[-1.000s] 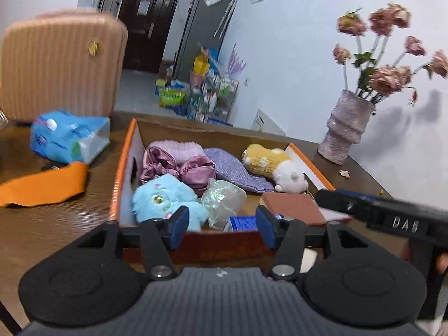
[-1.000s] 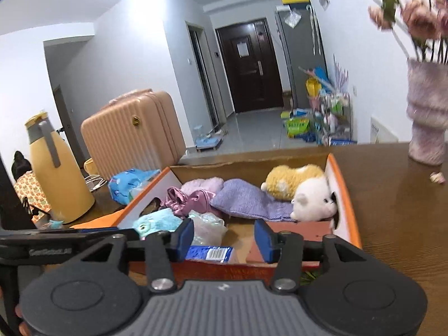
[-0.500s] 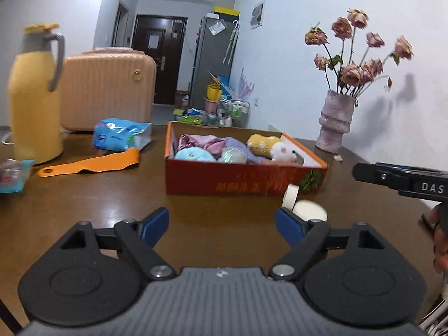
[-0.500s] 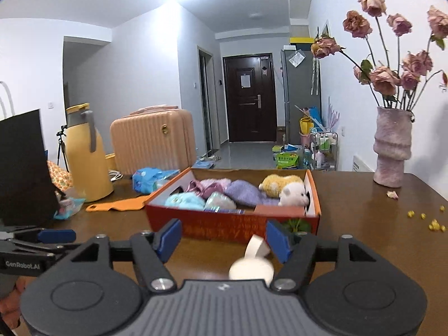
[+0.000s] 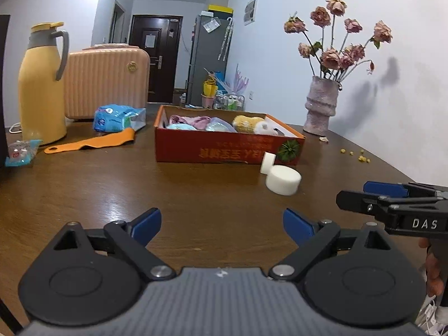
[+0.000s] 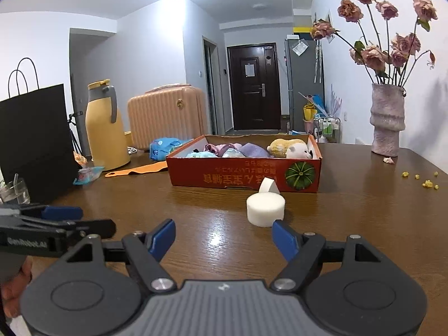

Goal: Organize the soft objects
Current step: 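Withdraw both open tools back over the white sponges, then grasp the white round sponge with the left tool while the right tool grasps the white triangular sponge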

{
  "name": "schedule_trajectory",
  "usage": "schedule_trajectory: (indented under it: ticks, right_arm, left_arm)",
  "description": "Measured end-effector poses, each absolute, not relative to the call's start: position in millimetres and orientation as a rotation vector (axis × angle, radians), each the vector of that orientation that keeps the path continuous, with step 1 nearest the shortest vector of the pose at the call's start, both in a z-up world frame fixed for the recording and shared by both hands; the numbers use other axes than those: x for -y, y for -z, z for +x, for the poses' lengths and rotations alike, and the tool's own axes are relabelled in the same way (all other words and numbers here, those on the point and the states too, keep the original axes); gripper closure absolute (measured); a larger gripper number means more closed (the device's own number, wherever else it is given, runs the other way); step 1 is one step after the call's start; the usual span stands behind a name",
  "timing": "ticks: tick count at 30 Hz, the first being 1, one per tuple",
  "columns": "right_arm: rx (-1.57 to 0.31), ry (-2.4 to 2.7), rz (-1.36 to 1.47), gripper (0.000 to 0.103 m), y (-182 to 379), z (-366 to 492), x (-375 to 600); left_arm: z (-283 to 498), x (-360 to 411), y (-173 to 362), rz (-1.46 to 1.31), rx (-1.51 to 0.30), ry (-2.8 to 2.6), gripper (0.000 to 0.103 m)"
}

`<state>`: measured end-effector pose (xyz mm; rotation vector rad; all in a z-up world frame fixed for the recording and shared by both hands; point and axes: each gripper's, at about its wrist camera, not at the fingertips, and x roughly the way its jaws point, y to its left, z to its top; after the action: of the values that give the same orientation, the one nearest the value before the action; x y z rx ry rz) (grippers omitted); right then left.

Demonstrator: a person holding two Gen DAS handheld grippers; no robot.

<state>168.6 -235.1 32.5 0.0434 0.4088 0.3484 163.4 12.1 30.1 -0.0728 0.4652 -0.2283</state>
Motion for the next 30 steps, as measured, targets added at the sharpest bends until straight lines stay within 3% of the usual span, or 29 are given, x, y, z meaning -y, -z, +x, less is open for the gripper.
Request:
schedule_trajectory:
  ticks: [9,21,24,26,30]
  right_arm:
    - [-0.444,-0.275,0.123,0.027,-16,186,265]
    - [-0.463,-0.096,0.233,0.027,-7,233,342]
    - [-0.461,-0.075,0.241,0.027,-9,248,352]
    - [-0.465,-0.079,0.239,0.027,-9,261,354]
    - [-0.484,-0.134,0.202,0.027,-9,292,338]
  left_arm:
    - [193,13,-22,-0.046,-0.535,0.254,0.004]
    - [327,115,-4,-0.001,-0.564,0.378,0.007]
    - [348,129,2,0.009,-0.574,0.412,0.015]
    - [357,131,8,0.021,-0.625,0.427,0.054]
    - [344,104,-1,-0.017,-0.602,0.427,0.055]
